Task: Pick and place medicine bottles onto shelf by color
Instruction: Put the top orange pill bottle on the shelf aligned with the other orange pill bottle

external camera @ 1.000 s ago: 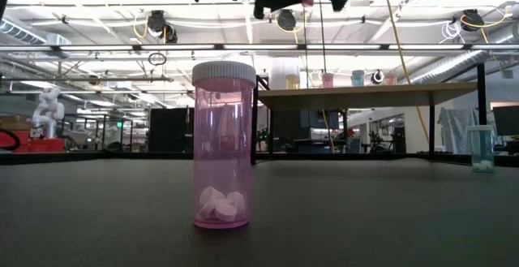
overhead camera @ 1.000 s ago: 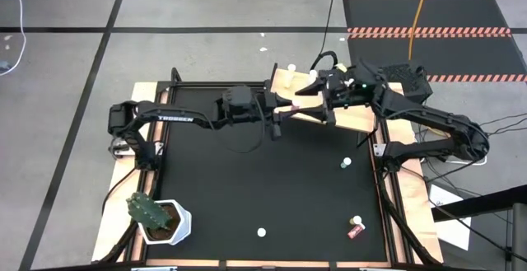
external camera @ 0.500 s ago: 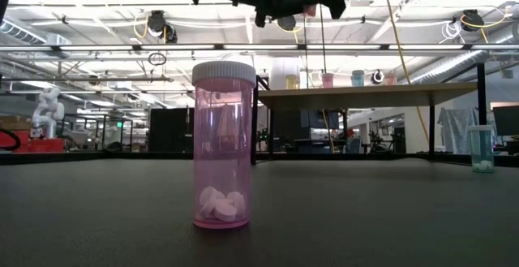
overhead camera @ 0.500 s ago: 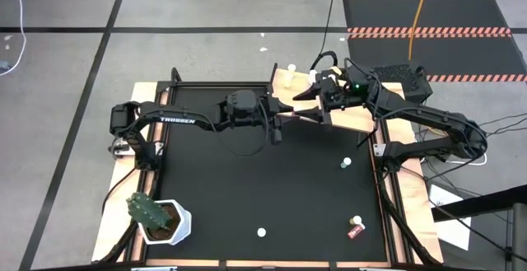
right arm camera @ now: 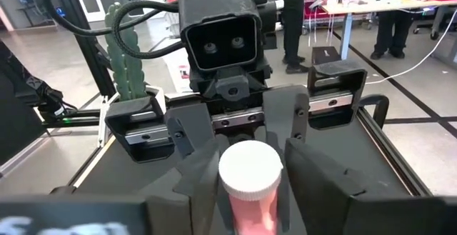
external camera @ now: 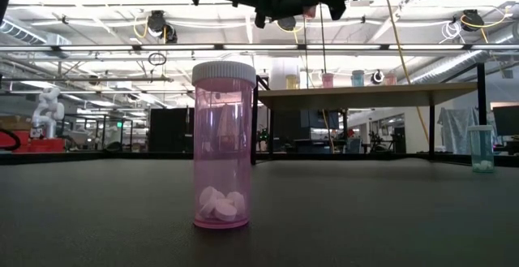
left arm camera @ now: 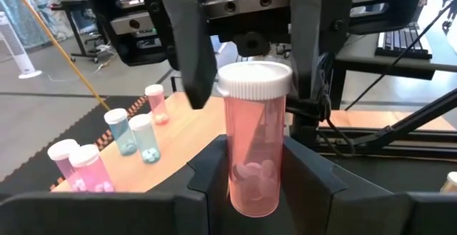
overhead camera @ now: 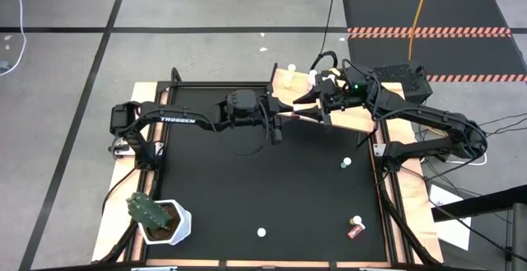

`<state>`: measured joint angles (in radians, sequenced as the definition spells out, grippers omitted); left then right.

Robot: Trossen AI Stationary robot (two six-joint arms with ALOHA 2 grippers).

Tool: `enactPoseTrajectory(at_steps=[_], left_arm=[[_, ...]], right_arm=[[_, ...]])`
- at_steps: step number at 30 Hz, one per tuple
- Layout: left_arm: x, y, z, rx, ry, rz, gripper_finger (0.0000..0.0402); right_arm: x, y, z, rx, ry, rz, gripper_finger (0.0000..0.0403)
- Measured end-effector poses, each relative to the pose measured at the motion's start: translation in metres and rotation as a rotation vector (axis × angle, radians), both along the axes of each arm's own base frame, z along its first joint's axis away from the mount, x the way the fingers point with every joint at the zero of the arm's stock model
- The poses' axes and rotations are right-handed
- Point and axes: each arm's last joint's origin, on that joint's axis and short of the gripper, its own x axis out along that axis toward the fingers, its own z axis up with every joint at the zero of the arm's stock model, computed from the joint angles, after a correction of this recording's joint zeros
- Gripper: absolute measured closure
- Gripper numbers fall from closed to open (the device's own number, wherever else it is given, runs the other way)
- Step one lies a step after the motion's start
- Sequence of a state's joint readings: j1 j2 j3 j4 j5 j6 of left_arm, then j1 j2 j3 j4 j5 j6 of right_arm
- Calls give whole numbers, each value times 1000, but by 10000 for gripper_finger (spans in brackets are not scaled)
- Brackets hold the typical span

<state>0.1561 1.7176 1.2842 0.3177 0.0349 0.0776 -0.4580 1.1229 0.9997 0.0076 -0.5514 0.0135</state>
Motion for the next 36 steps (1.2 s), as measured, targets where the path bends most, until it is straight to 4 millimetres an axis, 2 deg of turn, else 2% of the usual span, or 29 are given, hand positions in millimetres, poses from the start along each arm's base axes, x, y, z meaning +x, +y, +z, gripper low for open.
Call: enactPoseTrajectory(at_steps=[8,15,19,22,30,36], left_arm=[[0,0,0,-23,0,4,284],[0,0,-1,-54,3,8,283],[-1,1,-2,-94,12,43,276],[-1,3,-2,-142,-1,101,248],[-1,3,-2,-251,-24,150,131],[-1,3,-3,-258,-15,157,71]], right_arm=[[-1,0,-2,24,24,-1,295],[-1,0,-2,40,32,-8,286],[-6,-7,-3,48,42,-39,286],[-14,-13,-1,51,40,-78,285],[-42,-20,9,32,39,-174,285],[-78,-15,8,31,157,-307,283]])
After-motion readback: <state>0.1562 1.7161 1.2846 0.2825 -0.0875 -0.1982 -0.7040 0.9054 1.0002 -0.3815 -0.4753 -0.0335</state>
